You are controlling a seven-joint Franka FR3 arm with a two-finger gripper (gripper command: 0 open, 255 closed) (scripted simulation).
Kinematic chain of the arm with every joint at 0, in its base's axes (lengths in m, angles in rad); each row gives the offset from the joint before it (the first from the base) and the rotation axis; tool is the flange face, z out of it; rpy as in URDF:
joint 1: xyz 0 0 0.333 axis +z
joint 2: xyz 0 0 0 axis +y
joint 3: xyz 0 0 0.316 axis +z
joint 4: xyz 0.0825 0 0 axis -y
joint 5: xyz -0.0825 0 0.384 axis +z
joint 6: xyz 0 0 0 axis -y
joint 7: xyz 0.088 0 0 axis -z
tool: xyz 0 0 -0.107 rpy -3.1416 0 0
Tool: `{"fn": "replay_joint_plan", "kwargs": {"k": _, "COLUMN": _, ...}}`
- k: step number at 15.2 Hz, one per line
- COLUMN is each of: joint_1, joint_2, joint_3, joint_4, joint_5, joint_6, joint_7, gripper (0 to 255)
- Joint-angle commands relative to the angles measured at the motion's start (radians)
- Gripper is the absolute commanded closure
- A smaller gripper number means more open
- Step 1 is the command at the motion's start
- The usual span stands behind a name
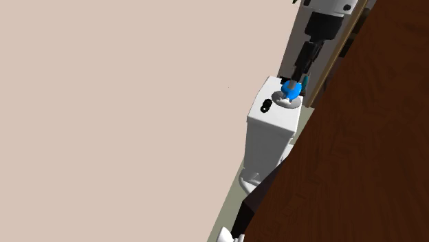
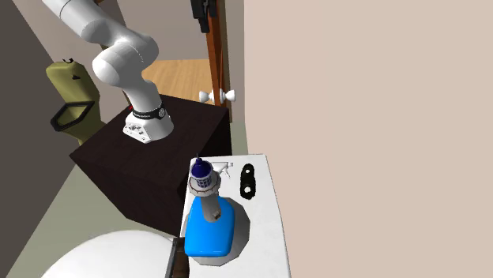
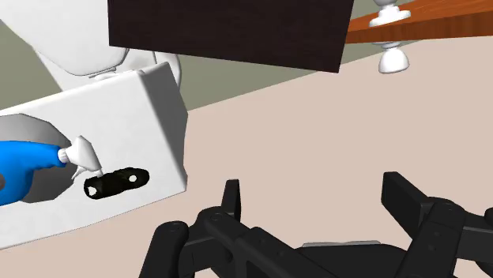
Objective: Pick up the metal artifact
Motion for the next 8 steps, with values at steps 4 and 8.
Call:
{"fn": "replay_joint_plan", "kwargs": {"k": 4, "joint_1": -0.036, "joint_2": 0.061, "joint_3": 0.007, "joint_4": -0.032, "joint_5": 0.005, "joint_6": 0.098, "joint_7": 0.068, "gripper": 0}}
{"fn": "replay_joint_plan", "kwargs": {"k": 8, "joint_1": -0.082, "joint_2": 0.152, "joint_3": 0.013, "joint_4": -0.061, "joint_5": 0.008, "joint_6": 0.224, "joint_7": 0.158, "gripper": 0}}
